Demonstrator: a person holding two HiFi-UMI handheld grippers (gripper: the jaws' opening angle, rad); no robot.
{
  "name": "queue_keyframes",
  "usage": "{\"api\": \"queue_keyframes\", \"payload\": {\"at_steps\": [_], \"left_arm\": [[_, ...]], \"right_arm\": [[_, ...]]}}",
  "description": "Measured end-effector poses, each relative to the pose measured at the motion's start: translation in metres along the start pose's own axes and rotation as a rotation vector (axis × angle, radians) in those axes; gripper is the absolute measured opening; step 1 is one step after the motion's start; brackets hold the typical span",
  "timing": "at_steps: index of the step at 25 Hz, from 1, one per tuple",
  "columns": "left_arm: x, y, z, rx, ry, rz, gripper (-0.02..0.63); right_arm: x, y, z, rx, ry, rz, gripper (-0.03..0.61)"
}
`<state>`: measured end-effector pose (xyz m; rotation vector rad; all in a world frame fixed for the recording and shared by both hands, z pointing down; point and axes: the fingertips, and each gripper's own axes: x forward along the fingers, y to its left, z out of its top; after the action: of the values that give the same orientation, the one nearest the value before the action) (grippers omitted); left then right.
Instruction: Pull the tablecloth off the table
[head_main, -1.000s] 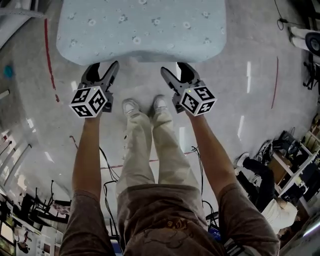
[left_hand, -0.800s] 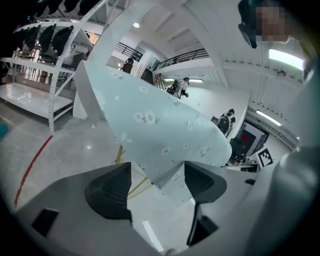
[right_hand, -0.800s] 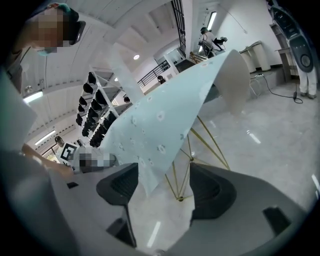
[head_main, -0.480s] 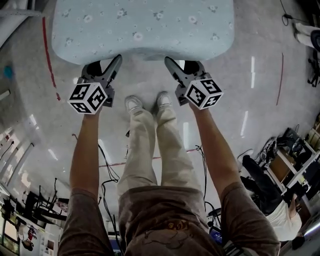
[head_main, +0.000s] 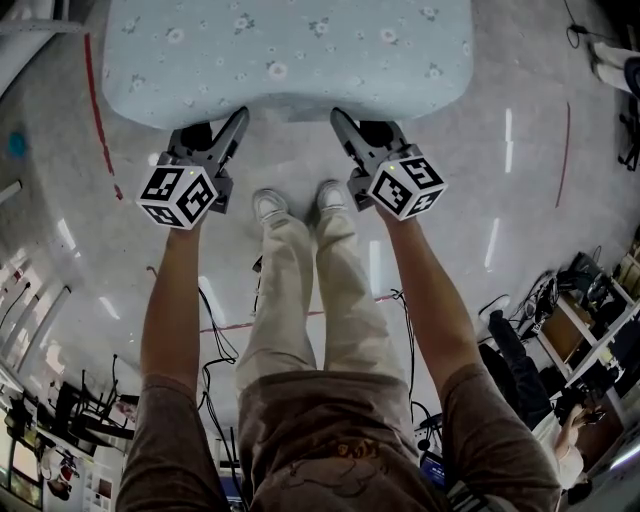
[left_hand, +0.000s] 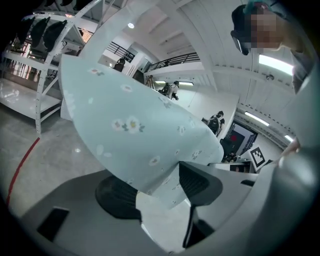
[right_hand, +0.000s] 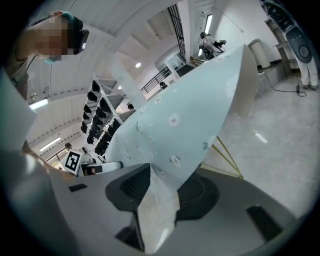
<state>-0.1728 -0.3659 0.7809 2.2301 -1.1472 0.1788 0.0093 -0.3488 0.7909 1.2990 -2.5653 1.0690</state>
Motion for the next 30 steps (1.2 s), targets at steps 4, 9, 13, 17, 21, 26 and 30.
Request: {"api": "queue_keyframes", "payload": {"at_steps": [4,9,13,17,21,26,30], "left_arm": [[-0.006,0.000,-0.004,0.009,0.009,0.001,0.186],[-0.012,-0.001,-0.009,0.015,0.018,-0.003,0.129],[-0.018,-0.003,-0.009,0.024,0.013,-0.002,0.086],[-0.019,-0.008,-0.007,0.039,0.018,0.015,0.059],[-0.025,-0.015,-0.006,0.038,0.029,0.018,0.037],[-0.038,-0.025,0.000,0.049,0.037,0.048,0.023],[-0.045,-0.035,0.009,0.040,0.038,0.067,0.020]], "right_arm": [[-0.001,0.000,-0.001,0.014,-0.001,0.001,0.114],[-0.002,0.003,-0.005,0.011,0.004,0.009,0.065],[-0.003,0.007,-0.006,0.026,-0.009,0.002,0.043],[-0.006,0.009,-0.004,0.037,-0.010,0.005,0.025],[-0.012,0.017,-0.002,0.034,-0.001,0.013,0.009],[-0.021,0.031,0.000,0.045,0.016,0.004,0.008],[-0.030,0.042,0.008,0.012,0.034,-0.010,0.008]]}}
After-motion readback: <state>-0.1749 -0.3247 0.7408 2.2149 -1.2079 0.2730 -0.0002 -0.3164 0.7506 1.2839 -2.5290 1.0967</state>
